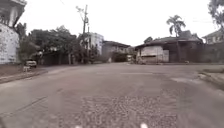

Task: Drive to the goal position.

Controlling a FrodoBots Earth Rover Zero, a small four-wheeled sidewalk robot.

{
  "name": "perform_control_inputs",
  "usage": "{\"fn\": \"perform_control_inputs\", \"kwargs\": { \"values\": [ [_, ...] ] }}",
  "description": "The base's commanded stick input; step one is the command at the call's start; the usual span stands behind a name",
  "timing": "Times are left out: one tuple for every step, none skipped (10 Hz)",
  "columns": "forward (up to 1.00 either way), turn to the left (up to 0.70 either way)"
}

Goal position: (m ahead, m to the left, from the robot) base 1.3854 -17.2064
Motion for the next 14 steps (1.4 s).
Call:
{"fn": "perform_control_inputs", "kwargs": {
  "values": [
    [0.74,-0.32],
    [0.00,-0.45],
    [0.16,-0.42],
    [1.00,-0.27],
    [1.00,-0.27],
    [1.00,-0.27],
    [1.00,-0.27],
    [1.00,-0.27],
    [1.00,-0.27],
    [1.00,-0.27],
    [1.00,-0.27],
    [1.00,-0.27],
    [1.00,-0.27],
    [1.00,-0.27]
  ]
}}
